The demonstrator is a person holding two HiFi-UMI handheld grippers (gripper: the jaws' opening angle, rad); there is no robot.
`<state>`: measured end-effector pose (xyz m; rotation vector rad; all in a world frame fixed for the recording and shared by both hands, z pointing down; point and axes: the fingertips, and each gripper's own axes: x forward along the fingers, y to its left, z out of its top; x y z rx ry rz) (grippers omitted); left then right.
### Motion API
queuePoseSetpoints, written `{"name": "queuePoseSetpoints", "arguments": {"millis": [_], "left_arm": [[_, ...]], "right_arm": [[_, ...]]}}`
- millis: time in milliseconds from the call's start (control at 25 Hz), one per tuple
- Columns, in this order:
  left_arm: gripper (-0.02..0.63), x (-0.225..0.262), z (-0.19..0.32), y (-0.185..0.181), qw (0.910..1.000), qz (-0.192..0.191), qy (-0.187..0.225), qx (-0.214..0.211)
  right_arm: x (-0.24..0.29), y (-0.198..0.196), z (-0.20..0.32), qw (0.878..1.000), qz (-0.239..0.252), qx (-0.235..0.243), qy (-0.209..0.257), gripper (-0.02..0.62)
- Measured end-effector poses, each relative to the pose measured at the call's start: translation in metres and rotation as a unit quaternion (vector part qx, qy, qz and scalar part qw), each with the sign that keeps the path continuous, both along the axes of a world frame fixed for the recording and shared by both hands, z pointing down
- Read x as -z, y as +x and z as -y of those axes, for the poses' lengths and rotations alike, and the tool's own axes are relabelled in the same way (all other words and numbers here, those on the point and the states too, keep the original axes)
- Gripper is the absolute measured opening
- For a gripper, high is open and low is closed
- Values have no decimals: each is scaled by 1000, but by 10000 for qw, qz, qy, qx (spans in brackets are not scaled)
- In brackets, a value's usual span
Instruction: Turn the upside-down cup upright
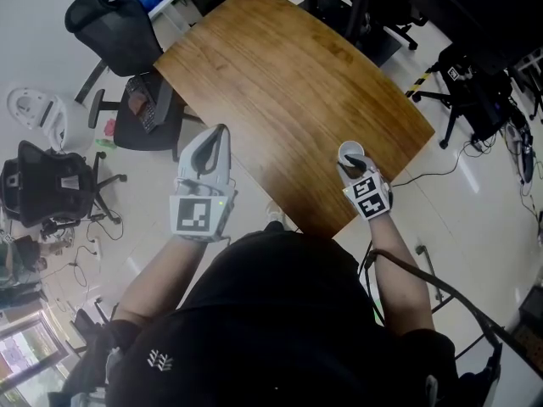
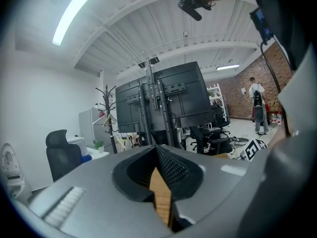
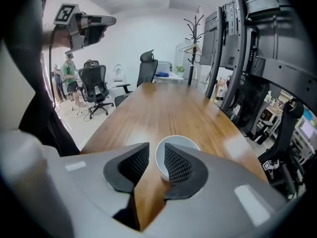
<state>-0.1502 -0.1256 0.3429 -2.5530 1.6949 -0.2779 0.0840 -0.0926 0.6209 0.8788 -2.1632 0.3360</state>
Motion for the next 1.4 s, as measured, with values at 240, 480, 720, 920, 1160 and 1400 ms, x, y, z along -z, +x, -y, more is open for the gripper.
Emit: {"name": "queuePoseSetpoints", "arguments": {"millis": [240, 480, 720, 920, 1160, 1400], "left_arm": [[0, -11, 1, 30, 9991, -51, -149, -406], [0, -57, 4, 72, 9937, -71, -599, -943], [0, -90, 13, 119, 9882, -280, -810, -1271], [0, -90, 10, 145, 9835, -233, -596, -1692], [0, -84, 5, 170, 9746, -277, -557, -2152], [0, -87, 1, 193, 9626, -203, -586, -2638]], "right_arm": [[69, -4, 8, 9824, 1132, -635, 1342, 31], [95, 58, 24, 9340, 1692, -2624, 1739, 2], [113, 51, 17, 9260, 1501, -2862, 1951, 0], [126, 48, 8, 9316, 1207, -2697, 2115, 0], [128, 75, -9, 9141, 1158, -3288, 2073, 1], [127, 82, -17, 9032, 1136, -3541, 2145, 1]]}}
